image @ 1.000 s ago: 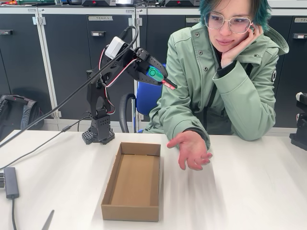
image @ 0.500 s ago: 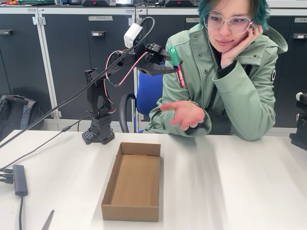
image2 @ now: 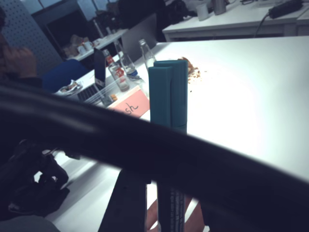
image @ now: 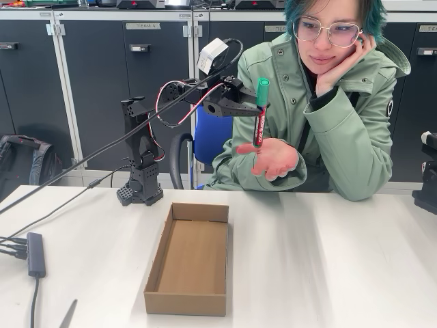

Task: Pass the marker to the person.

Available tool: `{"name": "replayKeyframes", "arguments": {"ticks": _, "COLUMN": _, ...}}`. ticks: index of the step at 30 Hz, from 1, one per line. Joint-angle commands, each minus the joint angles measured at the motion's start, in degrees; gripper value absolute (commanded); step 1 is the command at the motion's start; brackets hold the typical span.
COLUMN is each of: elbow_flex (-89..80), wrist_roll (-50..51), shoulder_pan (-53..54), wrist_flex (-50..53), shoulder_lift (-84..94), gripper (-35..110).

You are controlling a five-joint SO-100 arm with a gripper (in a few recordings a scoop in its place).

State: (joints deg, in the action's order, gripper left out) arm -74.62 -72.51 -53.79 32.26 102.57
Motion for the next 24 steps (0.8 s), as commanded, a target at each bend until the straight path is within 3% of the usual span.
{"name": "replayKeyframes", "arguments": {"ticks": 1, "elbow_flex": -0.5, "wrist_roll": -1.0, "shoulder_pan": -1.7, "wrist_flex": 0.8, "shoulder_lift": 1.1, "gripper": -5}}
{"name": "replayKeyframes", "arguments": {"ticks": 24, "elbow_flex": 2.5, "wrist_roll": 20.7, "shoulder_pan": 5.2, "wrist_flex": 12.0, "shoulder_lift": -8.0, "gripper": -5}}
